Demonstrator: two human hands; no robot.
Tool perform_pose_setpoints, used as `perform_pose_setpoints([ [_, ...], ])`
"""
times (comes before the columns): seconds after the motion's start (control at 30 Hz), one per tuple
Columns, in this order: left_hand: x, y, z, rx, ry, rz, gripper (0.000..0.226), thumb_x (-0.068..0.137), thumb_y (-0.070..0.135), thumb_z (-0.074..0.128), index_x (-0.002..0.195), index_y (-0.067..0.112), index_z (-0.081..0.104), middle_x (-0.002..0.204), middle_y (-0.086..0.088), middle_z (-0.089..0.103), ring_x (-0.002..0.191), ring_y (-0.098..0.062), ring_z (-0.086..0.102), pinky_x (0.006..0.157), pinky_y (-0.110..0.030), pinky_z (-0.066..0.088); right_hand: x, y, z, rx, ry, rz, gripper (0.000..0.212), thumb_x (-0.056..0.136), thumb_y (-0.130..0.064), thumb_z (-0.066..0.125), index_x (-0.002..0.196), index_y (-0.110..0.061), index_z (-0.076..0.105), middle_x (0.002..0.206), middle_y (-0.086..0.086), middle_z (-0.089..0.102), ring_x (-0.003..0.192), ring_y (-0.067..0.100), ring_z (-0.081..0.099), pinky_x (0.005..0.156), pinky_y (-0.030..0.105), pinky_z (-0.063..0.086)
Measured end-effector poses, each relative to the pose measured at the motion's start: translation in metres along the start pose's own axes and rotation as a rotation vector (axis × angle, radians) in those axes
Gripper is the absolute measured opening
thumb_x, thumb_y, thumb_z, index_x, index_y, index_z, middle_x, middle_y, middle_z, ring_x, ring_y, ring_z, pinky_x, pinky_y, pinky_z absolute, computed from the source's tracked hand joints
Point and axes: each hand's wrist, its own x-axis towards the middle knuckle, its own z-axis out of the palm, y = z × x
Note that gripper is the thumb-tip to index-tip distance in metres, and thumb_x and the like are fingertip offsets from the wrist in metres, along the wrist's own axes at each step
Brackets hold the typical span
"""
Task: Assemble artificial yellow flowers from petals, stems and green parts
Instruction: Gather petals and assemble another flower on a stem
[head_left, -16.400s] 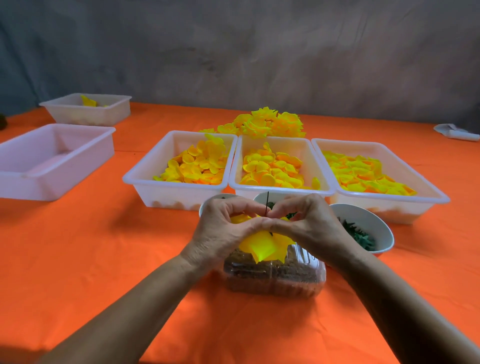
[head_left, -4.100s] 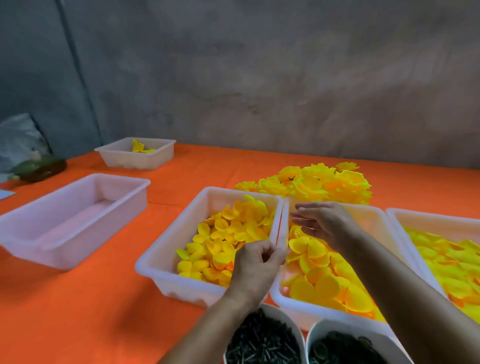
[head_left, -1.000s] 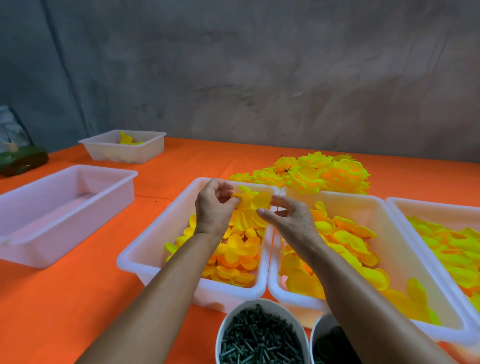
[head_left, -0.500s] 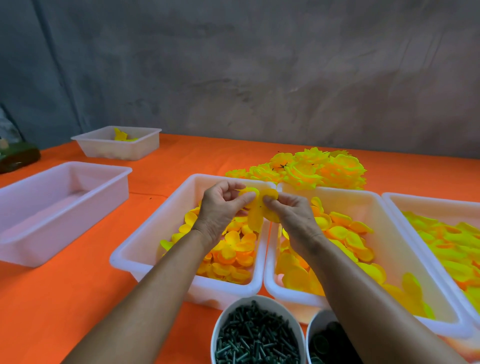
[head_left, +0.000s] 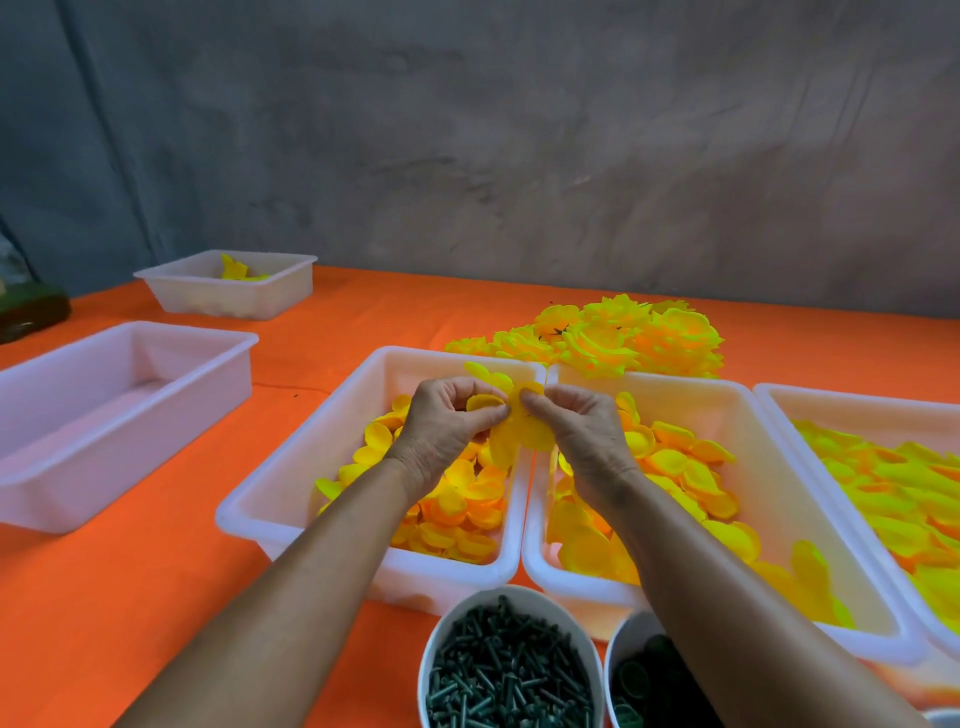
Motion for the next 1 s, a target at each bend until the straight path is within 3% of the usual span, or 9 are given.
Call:
perform_pose_setpoints([
  [0.07, 0.0004, -0.0006, -0.0004, 0.01, 0.005, 0.005, 0.016, 0.081, -0.005, 0.066, 0.075, 0.01, 0.066, 0.065, -0.007, 0.061, 0.057, -0.013, 0.054, 0.055, -0.023, 0.046, 0.0, -0.0015, -0.0001, 0.001, 0.0, -0.003, 0.012, 0.089, -0.006, 0.061, 0.083, -0.001, 0.07, 0.073, 0.012, 0.066, 0.06, 0.009, 0.059, 0.057, 0.021, 0.049],
  [0.13, 0.0003, -0.0014, -0.0003, 0.006, 0.002, 0.002, 0.015, 0.082, -0.005, 0.066, 0.075, 0.009, 0.065, 0.067, -0.009, 0.06, 0.061, -0.018, 0.054, 0.06, -0.027, 0.046, 0.0011, 0.0004, -0.0009, -0.003, 0.0, 0.001, 0.014, 0.089, -0.005, 0.061, 0.088, 0.006, 0.069, 0.078, 0.014, 0.065, 0.065, 0.014, 0.058, 0.058, 0.022, 0.048],
  [0.23, 0.0003, -0.0012, 0.0, -0.003, 0.002, 0.004, 0.013, 0.083, -0.002, 0.066, 0.074, 0.007, 0.063, 0.065, -0.007, 0.059, 0.057, -0.012, 0.053, 0.057, -0.024, 0.045, 0.0022, 0.0022, -0.0014, -0.003, 0.019, -0.004, 0.018, 0.086, -0.005, 0.064, 0.089, 0.013, 0.066, 0.08, 0.016, 0.063, 0.07, 0.021, 0.056, 0.06, 0.025, 0.046],
  [0.43, 0.0018, -0.0035, -0.0005, 0.016, -0.006, -0.004, 0.015, 0.084, 0.001, 0.066, 0.072, 0.007, 0.06, 0.067, -0.008, 0.053, 0.063, -0.018, 0.045, 0.056, -0.027, 0.039, -0.0003, 0.0004, -0.0008, -0.017, 0.02, 0.002, 0.012, 0.079, -0.007, 0.072, 0.07, -0.002, 0.066, 0.067, 0.011, 0.063, 0.059, 0.015, 0.056, 0.055, 0.022, 0.047],
  [0.6, 0.0008, -0.0038, -0.0001, -0.014, -0.067, -0.05, 0.008, 0.079, 0.009, 0.072, 0.082, 0.003, 0.068, 0.074, -0.015, 0.064, 0.063, -0.022, 0.057, 0.058, -0.03, 0.046, 0.0003, 0.001, 0.0004, -0.005, 0.102, -0.026, 0.018, 0.079, -0.009, 0.073, 0.071, 0.004, 0.063, 0.07, 0.016, 0.058, 0.064, 0.022, 0.049, 0.06, 0.032, 0.041],
  [0.7, 0.0, -0.0054, 0.0013, 0.021, -0.073, -0.075, 0.005, 0.079, 0.003, 0.072, 0.08, 0.007, 0.068, 0.068, -0.008, 0.067, 0.055, -0.014, 0.058, 0.053, -0.026, 0.046, 0.0006, 0.0002, -0.0003, 0.04, 0.103, -0.047, 0.023, 0.082, -0.014, 0.071, 0.077, 0.007, 0.065, 0.069, 0.013, 0.06, 0.064, 0.02, 0.053, 0.058, 0.028, 0.043],
  [0.8, 0.0022, -0.0052, -0.0008, -0.092, 0.044, -0.049, 0.011, 0.081, -0.002, 0.067, 0.08, 0.008, 0.067, 0.064, 0.0, 0.068, 0.055, -0.011, 0.06, 0.054, -0.023, 0.049, 0.0006, -0.0017, -0.0009, -0.024, -0.009, -0.019, 0.013, 0.084, -0.02, 0.069, 0.076, -0.01, 0.071, 0.062, -0.005, 0.065, 0.057, 0.003, 0.056, 0.053, 0.015, 0.042],
  [1.0, 0.003, -0.0044, -0.001, -0.121, 0.03, -0.057, 0.007, 0.08, 0.0, 0.068, 0.084, 0.006, 0.068, 0.071, -0.006, 0.069, 0.06, -0.015, 0.062, 0.059, -0.027, 0.052, 0.0013, -0.0018, -0.0029, -0.046, -0.065, -0.021, 0.019, 0.09, -0.004, 0.059, 0.076, -0.013, 0.068, 0.052, -0.012, 0.061, 0.049, -0.005, 0.052, 0.05, 0.009, 0.04],
])
